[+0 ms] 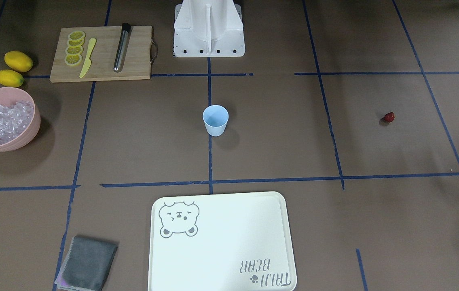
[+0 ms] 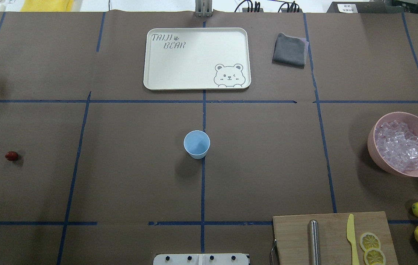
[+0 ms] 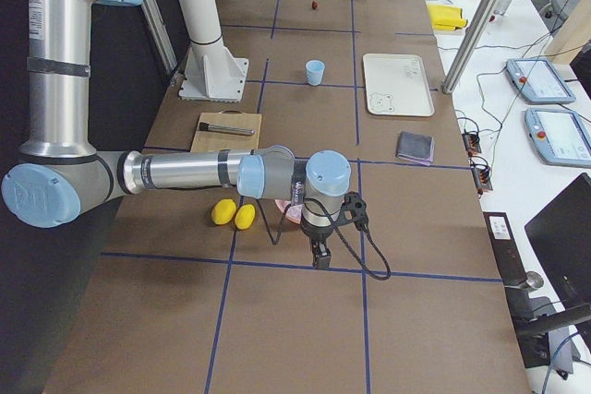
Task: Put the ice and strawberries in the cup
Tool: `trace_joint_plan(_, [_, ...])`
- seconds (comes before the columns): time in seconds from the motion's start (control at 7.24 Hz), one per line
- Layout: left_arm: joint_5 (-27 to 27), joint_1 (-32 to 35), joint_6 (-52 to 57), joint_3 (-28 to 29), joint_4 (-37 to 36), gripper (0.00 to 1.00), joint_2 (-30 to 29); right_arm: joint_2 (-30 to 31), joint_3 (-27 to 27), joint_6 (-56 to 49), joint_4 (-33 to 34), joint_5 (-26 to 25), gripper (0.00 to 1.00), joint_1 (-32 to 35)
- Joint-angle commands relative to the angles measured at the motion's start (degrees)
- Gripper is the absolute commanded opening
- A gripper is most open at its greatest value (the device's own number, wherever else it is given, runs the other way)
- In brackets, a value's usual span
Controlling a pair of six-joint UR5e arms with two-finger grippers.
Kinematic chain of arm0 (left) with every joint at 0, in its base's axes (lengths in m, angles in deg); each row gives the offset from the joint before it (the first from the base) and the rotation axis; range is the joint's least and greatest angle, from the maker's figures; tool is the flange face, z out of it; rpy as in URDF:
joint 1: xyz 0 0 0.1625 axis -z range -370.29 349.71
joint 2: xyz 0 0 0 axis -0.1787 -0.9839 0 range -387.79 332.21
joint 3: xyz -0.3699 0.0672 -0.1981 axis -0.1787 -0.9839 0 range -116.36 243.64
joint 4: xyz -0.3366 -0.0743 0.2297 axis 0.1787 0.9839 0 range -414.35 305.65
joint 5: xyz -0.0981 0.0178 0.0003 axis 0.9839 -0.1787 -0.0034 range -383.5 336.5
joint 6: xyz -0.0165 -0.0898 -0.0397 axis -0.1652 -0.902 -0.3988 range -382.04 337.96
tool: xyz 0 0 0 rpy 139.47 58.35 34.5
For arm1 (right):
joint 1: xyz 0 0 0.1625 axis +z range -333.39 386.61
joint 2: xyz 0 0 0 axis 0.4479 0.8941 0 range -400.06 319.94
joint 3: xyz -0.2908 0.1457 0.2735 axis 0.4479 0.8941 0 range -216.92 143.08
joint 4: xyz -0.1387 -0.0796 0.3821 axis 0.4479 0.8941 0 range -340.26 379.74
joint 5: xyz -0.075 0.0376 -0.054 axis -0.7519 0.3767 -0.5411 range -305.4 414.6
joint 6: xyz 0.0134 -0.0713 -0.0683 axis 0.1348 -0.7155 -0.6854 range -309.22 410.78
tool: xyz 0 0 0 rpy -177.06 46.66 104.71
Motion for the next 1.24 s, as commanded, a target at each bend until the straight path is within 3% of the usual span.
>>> trace_joint_plan(0.0, [-0.2,0.0,0.1,-1.0,0.0,1.0,-0.3,0.1,-0.2,0.2,0.0,0.2,1.0,0.0])
trace_joint_plan(0.41, [-0.5,-0.1,0.6,-0.9,0.0,1.0,1.4,-0.4,-2.2,0.3,0.0,0.1,1.0,0.0])
trace_joint_plan(0.83, [-0.5,0.0,7.6,-0.6,0.7,1.0,1.8,0.3,-3.4,1.1,0.2,1.0,1.0,0.0])
trace_joint_plan(0.97, [-0.5,-0.2,7.2,0.9,2.1,1.0,-4.1,0.2,-4.3,1.0,0.1,1.4,1.0,0.0])
trace_joint_plan(1.11, [-0.5,-0.1,7.1,1.1,2.4,1.0,-4.5,0.1,-5.1,0.7,0.0,1.5,1.0,-0.2])
